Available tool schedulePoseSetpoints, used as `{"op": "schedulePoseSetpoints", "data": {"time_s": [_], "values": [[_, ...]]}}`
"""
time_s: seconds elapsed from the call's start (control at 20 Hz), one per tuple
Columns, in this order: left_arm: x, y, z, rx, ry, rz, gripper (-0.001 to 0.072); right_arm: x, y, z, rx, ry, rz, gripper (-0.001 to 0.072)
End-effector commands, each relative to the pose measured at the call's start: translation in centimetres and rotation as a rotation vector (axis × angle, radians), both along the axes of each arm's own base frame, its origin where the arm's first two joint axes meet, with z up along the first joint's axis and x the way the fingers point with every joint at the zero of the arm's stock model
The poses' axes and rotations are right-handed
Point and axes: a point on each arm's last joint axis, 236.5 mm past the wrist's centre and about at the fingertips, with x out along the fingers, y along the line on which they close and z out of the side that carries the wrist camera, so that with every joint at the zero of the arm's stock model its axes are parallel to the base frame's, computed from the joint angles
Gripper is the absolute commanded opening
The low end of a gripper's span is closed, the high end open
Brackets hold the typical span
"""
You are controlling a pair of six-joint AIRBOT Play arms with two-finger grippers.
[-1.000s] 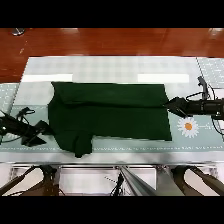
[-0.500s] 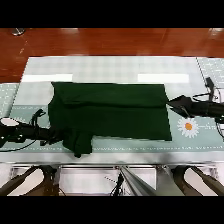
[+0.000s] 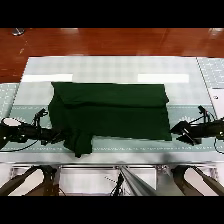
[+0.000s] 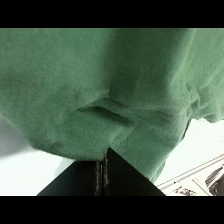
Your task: Fold the shirts.
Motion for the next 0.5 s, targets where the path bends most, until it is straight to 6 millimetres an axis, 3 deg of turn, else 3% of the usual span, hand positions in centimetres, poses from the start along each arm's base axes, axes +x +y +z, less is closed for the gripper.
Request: {"op": "schedulePoseSetpoints", "data": {"time_s": [0.0,0.2,0.35,0.4,0.45], "values": [[0.1,-0.3,0.2,-0.014,-0.003,0.004,0.0029,-0.3,1.1,-0.9,-0.023,0.011,0.031,0.0625],[0.9,-0.4,0.4,-0.024,-0.021,0.032,0.0029,1.9,1.8,-1.4,-0.061,-0.05,0.024,0.0625],[0.9,-0.4,0.4,-0.023,-0.021,0.034,0.0029,2.5,3.6,-2.1,-0.025,-0.043,0.033,0.0608],[0.9,-0.4,0.4,-0.023,-0.021,0.033,0.003,2.9,4.2,-2.1,-0.009,-0.05,0.036,0.0547],[0.9,-0.4,0.4,-0.023,-0.022,0.031,0.0029,3.3,4.6,-1.9,0.006,-0.066,0.05,0.0379]]}}
